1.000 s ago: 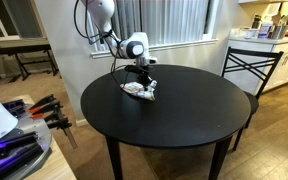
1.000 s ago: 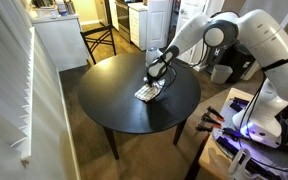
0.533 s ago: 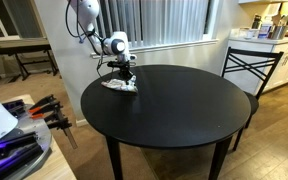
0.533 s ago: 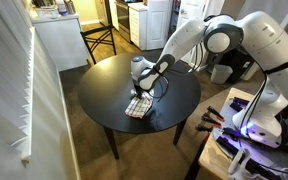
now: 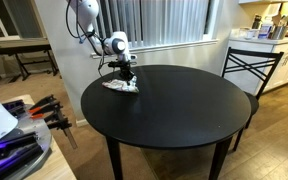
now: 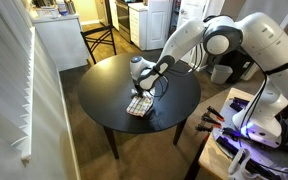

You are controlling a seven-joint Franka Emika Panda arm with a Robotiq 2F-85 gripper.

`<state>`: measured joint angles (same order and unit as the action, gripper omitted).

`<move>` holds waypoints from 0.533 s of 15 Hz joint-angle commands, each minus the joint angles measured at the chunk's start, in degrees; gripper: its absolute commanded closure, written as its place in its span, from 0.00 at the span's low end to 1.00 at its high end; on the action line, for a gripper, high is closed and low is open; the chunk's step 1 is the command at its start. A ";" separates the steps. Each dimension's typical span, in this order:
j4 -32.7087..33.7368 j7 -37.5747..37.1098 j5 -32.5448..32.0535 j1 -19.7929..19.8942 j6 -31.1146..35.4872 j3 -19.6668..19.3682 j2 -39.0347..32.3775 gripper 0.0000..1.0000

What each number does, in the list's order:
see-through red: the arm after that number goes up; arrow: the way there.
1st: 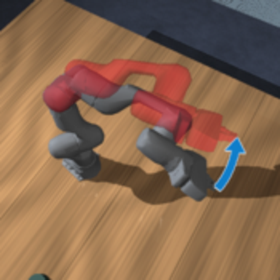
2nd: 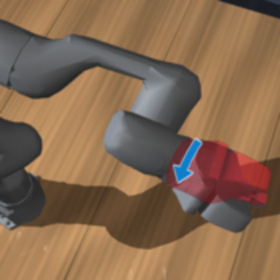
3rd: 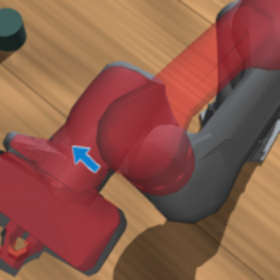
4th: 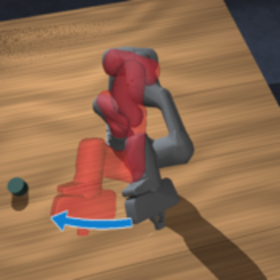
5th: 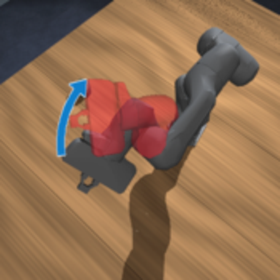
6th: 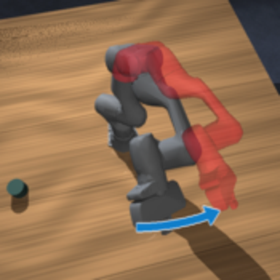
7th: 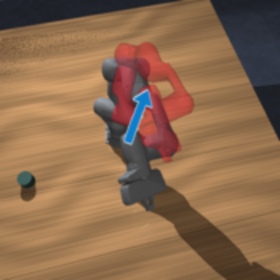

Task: Clean a section of the table with the towel

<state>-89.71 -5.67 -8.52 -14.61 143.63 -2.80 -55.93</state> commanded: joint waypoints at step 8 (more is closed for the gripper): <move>-1.12 0.80 6.89 22.42 2.10 -5.01 -0.54 0.96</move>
<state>-88.83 -5.81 -4.56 2.16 143.91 -7.58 -56.93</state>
